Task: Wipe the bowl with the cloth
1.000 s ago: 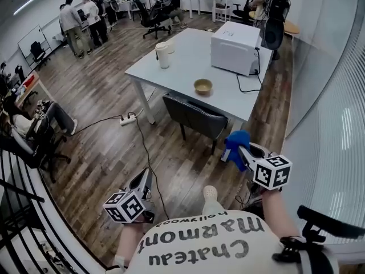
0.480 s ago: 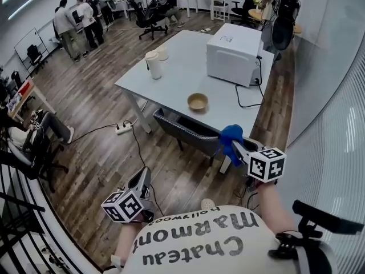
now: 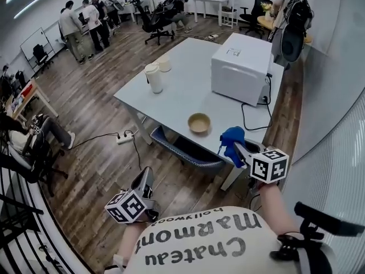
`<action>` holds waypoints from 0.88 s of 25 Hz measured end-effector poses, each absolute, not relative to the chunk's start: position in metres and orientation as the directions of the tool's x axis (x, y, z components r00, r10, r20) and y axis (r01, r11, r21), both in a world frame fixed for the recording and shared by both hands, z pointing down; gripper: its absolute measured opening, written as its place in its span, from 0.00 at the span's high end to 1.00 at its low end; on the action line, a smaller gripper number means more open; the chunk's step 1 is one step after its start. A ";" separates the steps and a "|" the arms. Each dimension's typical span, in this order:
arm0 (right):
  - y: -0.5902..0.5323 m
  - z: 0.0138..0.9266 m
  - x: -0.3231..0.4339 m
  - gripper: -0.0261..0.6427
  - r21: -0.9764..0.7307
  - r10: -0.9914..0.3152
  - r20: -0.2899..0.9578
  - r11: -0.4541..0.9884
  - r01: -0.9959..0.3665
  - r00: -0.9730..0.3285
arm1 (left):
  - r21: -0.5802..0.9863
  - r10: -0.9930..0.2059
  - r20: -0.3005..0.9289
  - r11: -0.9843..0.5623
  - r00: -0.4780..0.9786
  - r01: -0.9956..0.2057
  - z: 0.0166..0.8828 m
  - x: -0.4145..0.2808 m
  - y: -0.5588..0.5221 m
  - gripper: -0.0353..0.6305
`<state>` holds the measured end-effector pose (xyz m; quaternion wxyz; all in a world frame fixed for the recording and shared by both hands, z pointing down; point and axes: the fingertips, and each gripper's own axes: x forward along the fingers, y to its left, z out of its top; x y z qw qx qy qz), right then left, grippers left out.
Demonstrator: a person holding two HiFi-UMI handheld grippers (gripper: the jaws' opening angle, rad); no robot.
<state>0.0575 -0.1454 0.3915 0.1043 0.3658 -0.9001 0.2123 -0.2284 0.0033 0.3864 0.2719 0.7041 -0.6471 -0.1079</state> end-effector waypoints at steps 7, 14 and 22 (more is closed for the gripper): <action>-0.186 0.413 0.041 0.89 -0.334 -0.580 0.358 0.652 -0.680 -0.732 | 0.523 -0.953 0.259 0.003 0.156 -0.852 0.411 -0.217 -0.030 0.92; -0.208 0.426 0.021 0.89 -0.399 -0.556 0.340 0.645 -0.652 -0.758 | 0.458 -0.954 0.297 0.113 0.032 -0.882 0.420 -0.235 -0.050 0.92; -0.235 0.449 0.008 0.89 -0.458 -0.534 0.368 0.608 -0.648 -0.761 | 0.485 -0.939 0.327 0.074 0.102 -0.872 0.438 -0.233 -0.103 0.92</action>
